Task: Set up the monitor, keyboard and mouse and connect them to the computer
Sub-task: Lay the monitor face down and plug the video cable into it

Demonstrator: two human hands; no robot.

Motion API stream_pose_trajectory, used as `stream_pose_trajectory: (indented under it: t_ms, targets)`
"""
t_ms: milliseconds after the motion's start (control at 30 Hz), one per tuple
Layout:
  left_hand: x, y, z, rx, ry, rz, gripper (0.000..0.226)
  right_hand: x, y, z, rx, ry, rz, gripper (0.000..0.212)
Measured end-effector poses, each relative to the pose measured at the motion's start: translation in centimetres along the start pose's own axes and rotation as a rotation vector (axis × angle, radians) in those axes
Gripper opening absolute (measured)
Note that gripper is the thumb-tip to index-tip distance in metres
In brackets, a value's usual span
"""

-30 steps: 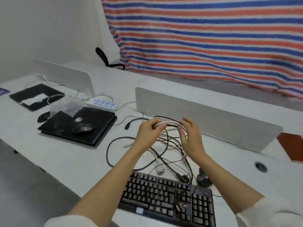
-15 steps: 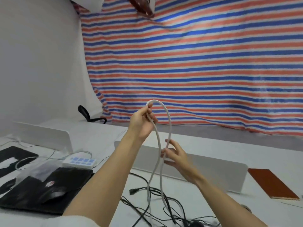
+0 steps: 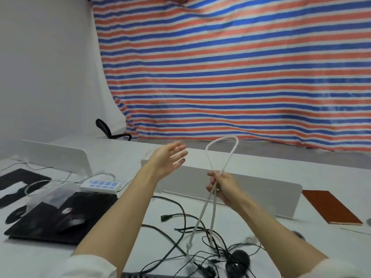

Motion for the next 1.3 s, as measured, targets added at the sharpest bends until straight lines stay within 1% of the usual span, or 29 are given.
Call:
stream_pose_trajectory:
  t_ms: [67, 167, 200, 267, 300, 367, 400, 467, 533, 600, 667, 767, 833, 900, 967, 1033, 1067, 1133, 1200, 1233, 1300]
  targets:
    - [-0.4, 2.9, -0.7, -0.005, 0.084, 0.203, 0.027, -0.3, 2.6, 0.6, -0.008, -0.033, 0.17, 0.026]
    - [-0.2, 7.3, -1.6, -0.048, 0.293, 0.466, 0.047, 0.3, 6.2, 0.7, -0.012, 0.025, 0.399, 0.027]
    - [0.3, 8.4, -1.9, -0.059, 0.363, 0.507, 0.051, 0.6, 7.3, 0.6, -0.009, 0.044, 0.45, 0.027]
    - [1.9, 9.5, -2.3, -0.022, 0.452, 0.544, 0.047, 1.4, 9.4, 0.6, -0.008, 0.09, 0.55, 0.027]
    - [2.7, 9.5, -2.3, 0.023, 0.465, 0.559, 0.042, 1.7, 10.4, 0.6, -0.008, 0.109, 0.603, 0.027]
    - [3.8, 8.8, -2.1, 0.098, 0.425, 0.529, 0.029, 1.8, 12.0, 0.7, -0.018, 0.118, 0.688, 0.025]
    - [4.2, 8.4, -2.0, 0.12, 0.386, 0.472, 0.026, 1.6, 12.5, 0.8, -0.029, 0.113, 0.724, 0.025]
    - [4.5, 7.7, -1.4, 0.159, 0.322, 0.39, 0.028, 0.7, 12.5, 0.8, -0.067, 0.11, 0.753, 0.025]
    - [4.7, 6.8, -0.6, 0.219, 0.285, 0.392, 0.029, -0.4, 11.5, 1.1, -0.09, 0.116, 0.672, 0.034]
    - [4.9, 5.8, 0.3, 0.264, 0.251, 0.38, 0.03, -1.7, 9.2, 1.8, -0.065, 0.116, 0.541, 0.051]
    - [5.2, 5.0, 1.2, 0.245, 0.229, 0.33, 0.032, -2.8, 6.3, 2.3, -0.021, 0.087, 0.44, 0.058]
    - [6.2, 4.4, 2.6, 0.182, 0.22, 0.199, 0.034, -3.3, 2.5, 1.7, 0.038, 0.088, 0.222, 0.052]
    - [6.6, 4.2, 3.3, 0.148, 0.213, 0.088, 0.032, -3.0, 0.3, 0.9, 0.076, 0.166, 0.009, 0.055]
    - [6.7, 4.0, 3.8, 0.109, 0.203, -0.033, 0.03, -2.2, -1.3, 0.4, 0.091, 0.258, -0.193, 0.051]
    - [6.7, 4.1, 4.2, 0.073, 0.19, -0.119, 0.029, -1.5, -1.9, 0.4, 0.04, 0.28, -0.419, 0.041]
    - [6.8, 4.4, 4.3, 0.061, 0.19, -0.142, 0.028, -1.0, -1.5, 0.3, -0.077, 0.222, -0.621, 0.03]
    - [6.7, 4.5, 4.2, 0.068, 0.194, -0.114, 0.027, -0.8, -1.2, 0.2, -0.124, 0.19, -0.681, 0.023]
    - [6.3, 4.6, 3.8, 0.105, 0.191, 0.073, 0.027, -0.6, -1.2, 0.1, -0.174, 0.148, -0.721, 0.012]
    - [5.4, 5.0, 3.4, 0.117, 0.176, 0.321, 0.03, -1.2, -1.4, 0.5, -0.175, 0.081, -0.67, 0.012]
    - [4.8, 5.4, 3.3, 0.109, 0.16, 0.412, 0.031, -1.8, -1.5, 0.9, -0.146, 0.034, -0.575, 0.015]
    - [2.9, 6.8, 2.8, 0.084, 0.116, 0.521, 0.031, -3.2, -2.0, 1.6, -0.058, -0.049, -0.3, 0.018]
Point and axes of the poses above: each hand's wrist, its own z-axis towards the middle knuckle, its own x-axis out of the palm, y = z × x, the point moved 5 cm from there along z, towards the middle knuckle, and after that the axes turned 8 degrees about x, right-handed, at the moved point
